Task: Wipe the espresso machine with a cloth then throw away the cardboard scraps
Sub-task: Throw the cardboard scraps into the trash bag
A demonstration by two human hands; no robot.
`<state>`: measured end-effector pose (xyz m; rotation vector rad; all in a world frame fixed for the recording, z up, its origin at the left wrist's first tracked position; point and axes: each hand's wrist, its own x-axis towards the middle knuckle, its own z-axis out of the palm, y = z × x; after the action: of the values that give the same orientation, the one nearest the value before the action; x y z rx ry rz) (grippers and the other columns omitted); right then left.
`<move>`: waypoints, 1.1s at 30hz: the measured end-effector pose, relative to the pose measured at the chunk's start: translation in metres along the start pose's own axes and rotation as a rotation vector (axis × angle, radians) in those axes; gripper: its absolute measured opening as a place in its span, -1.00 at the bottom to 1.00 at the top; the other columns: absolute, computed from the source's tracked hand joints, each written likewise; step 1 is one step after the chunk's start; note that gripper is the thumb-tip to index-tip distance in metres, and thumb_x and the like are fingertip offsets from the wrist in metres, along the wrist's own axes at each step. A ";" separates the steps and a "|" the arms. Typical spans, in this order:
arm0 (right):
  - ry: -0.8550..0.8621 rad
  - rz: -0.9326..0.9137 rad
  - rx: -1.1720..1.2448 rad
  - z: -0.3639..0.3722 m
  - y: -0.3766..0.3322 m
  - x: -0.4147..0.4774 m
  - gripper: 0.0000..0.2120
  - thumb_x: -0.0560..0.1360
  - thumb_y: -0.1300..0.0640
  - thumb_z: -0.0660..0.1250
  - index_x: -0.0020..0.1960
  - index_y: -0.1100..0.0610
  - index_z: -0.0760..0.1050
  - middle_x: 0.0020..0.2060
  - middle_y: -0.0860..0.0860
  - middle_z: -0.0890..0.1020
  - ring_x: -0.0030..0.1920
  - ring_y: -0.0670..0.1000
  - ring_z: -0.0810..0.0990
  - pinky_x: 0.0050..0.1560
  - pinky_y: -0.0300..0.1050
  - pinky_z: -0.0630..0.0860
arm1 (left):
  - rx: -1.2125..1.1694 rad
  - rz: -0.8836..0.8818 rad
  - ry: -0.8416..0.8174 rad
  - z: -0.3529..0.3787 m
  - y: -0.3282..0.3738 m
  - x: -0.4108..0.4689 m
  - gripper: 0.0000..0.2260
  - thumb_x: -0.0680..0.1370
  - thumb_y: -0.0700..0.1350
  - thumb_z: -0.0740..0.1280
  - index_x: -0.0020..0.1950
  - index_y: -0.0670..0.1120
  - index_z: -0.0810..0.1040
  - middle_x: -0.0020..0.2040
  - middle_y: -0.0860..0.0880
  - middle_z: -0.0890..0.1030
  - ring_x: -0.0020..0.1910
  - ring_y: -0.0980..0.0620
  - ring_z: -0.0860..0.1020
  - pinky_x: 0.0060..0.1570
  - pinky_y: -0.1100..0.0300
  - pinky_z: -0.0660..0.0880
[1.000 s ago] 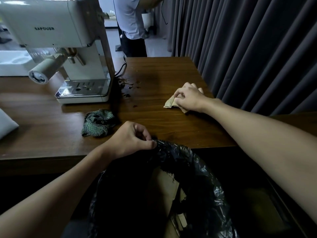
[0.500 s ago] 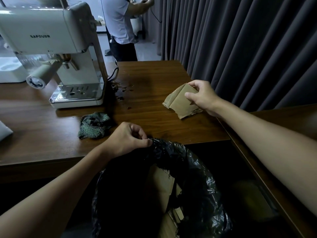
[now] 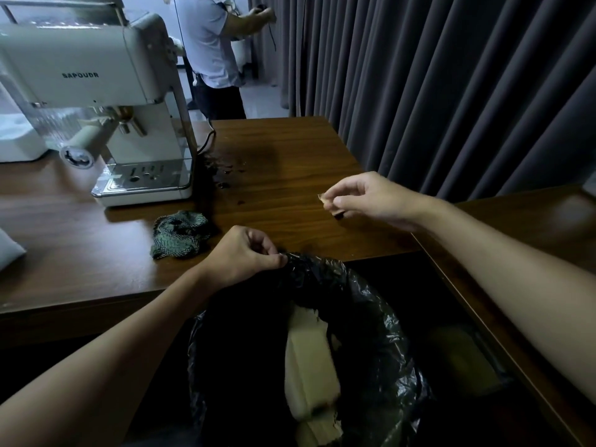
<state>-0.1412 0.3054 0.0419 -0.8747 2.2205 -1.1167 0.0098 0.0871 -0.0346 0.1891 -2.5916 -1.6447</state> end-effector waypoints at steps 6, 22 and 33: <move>0.076 0.132 -0.499 0.008 0.032 0.020 -0.38 0.55 0.05 0.30 0.55 -0.04 0.15 0.57 0.00 0.11 0.57 0.01 0.02 0.53 0.03 0.05 | -0.012 -0.008 -0.007 0.000 0.000 0.001 -0.79 0.44 -0.14 0.56 -0.36 -0.06 0.62 -0.44 0.03 0.61 -0.48 0.18 0.52 -0.46 0.34 0.42; 0.143 0.200 -0.643 0.012 0.056 0.023 -0.28 0.44 -0.23 0.37 0.50 -0.14 0.16 0.49 0.00 0.25 0.47 0.15 0.23 0.38 0.25 0.15 | 0.014 -0.008 0.000 0.000 -0.003 0.002 -0.79 0.42 -0.10 0.57 -0.38 0.01 0.64 -0.43 0.04 0.63 -0.47 0.19 0.55 -0.45 0.35 0.42; 0.374 0.066 -0.063 0.008 0.038 0.001 -0.54 0.53 0.26 0.33 0.38 0.05 0.34 -0.03 0.02 0.60 -0.08 -0.01 0.64 -0.02 -0.10 0.60 | 0.018 -0.015 -0.013 -0.001 0.001 0.000 -0.82 0.42 -0.11 0.57 -0.33 -0.07 0.64 -0.40 0.01 0.64 -0.43 0.14 0.56 -0.42 0.32 0.45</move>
<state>-0.1488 0.3181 0.0055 -0.6520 2.5769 -1.2691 0.0103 0.0862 -0.0332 0.2006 -2.6213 -1.6333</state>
